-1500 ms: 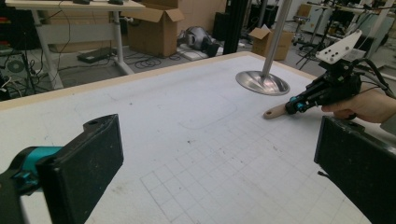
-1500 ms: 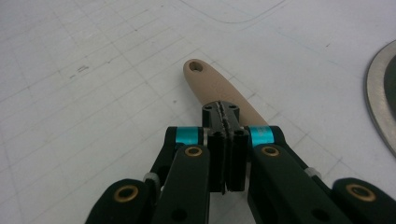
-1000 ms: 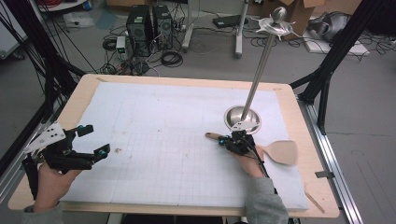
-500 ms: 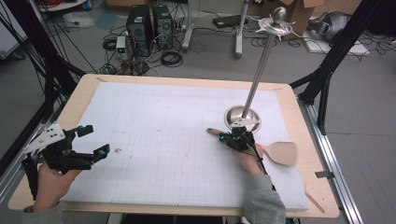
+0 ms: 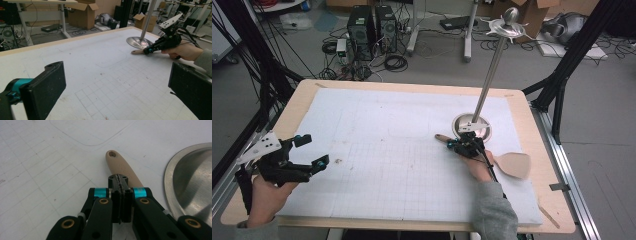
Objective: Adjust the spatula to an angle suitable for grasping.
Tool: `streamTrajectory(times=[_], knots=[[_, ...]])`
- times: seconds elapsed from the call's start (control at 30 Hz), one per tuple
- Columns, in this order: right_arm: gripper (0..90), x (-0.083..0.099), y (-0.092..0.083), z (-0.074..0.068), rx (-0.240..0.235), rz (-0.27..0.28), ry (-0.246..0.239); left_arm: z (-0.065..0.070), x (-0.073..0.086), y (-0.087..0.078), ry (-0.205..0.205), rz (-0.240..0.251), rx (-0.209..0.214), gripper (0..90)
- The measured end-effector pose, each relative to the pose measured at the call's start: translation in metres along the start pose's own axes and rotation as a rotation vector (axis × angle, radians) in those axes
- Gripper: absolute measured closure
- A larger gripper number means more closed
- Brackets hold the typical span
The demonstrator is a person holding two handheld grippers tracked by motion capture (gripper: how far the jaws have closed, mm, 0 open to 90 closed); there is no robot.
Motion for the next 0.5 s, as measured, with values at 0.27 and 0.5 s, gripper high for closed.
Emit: streamTrajectory(times=[0.27,0.5], knots=[[90.0,-0.001,0.0017,0.0044,0.009,0.014,0.007,-0.0002,0.0008,-0.0001,0.0,-0.003,-0.002,1.7],[90.0,-0.0023,-0.0007,0.0016,0.007,0.012,0.0,0.0,0.0016,0.0012,-0.001,-0.007,0.001,1.7]])
Point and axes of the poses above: each handheld gripper's, and its own axes: y roughly forward along the jaws, x roughly out of its underside, z roughly to its right, the point moved 8 cm from there along y, roughly forward along the jaws, and after that the axes turned 1 degree about z, right-handed, at the moved point
